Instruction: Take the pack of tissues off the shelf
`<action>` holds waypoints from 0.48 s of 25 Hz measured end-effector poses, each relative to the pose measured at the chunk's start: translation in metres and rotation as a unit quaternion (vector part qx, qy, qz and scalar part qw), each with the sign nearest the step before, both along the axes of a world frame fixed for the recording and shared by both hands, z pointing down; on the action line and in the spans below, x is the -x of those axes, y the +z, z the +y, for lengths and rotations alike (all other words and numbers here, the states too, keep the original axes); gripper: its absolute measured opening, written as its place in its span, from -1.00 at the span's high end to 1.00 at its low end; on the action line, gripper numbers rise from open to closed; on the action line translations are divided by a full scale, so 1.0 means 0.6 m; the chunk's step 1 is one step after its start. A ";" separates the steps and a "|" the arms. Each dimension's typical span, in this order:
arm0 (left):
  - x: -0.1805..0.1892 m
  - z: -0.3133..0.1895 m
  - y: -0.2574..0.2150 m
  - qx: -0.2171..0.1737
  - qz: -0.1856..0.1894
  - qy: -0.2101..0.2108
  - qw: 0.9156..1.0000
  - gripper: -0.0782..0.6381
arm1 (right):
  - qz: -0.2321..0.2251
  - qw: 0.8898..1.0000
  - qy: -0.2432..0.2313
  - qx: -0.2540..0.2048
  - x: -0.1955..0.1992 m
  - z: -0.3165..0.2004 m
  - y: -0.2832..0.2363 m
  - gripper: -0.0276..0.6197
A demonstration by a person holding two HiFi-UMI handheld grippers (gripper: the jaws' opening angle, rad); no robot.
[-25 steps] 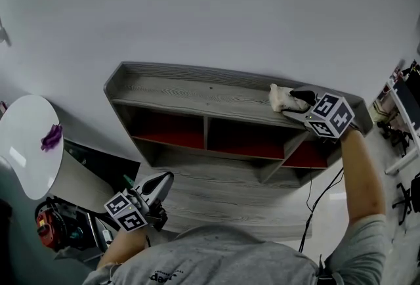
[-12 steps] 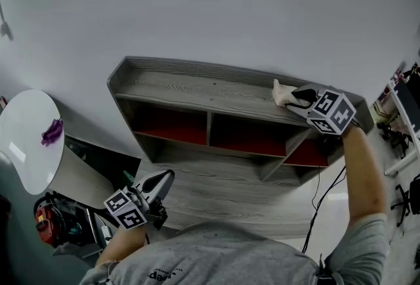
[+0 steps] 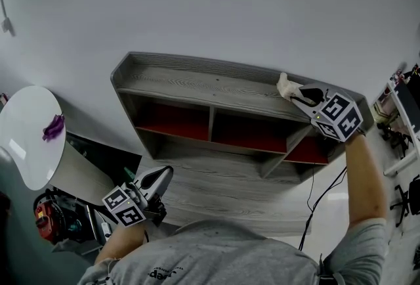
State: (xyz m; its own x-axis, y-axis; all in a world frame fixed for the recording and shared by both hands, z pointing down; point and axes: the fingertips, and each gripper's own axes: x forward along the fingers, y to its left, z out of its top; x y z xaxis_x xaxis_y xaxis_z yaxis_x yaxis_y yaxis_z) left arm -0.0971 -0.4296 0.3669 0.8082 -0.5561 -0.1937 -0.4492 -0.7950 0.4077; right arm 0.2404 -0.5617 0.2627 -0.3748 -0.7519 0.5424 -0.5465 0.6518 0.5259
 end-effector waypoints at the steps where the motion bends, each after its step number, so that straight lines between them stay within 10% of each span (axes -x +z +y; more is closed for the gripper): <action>1: -0.001 0.001 -0.002 -0.001 -0.001 0.000 1.000 0.75 | -0.003 1.000 -0.001 -0.006 0.003 0.007 -0.008 0.56; 12: -0.060 0.010 -0.006 -0.008 -0.027 0.014 1.000 0.75 | -0.027 0.999 -0.013 -0.030 0.014 0.093 -0.043 0.56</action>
State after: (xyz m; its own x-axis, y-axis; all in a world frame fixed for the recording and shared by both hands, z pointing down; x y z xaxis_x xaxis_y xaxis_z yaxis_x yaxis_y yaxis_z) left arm -0.0610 -0.4235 0.3632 0.8331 -0.5298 -0.1586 -0.4474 -0.8143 0.3699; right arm 0.2317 -0.5060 0.2371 -0.4225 -0.7717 0.4754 -0.5574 0.6348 0.5351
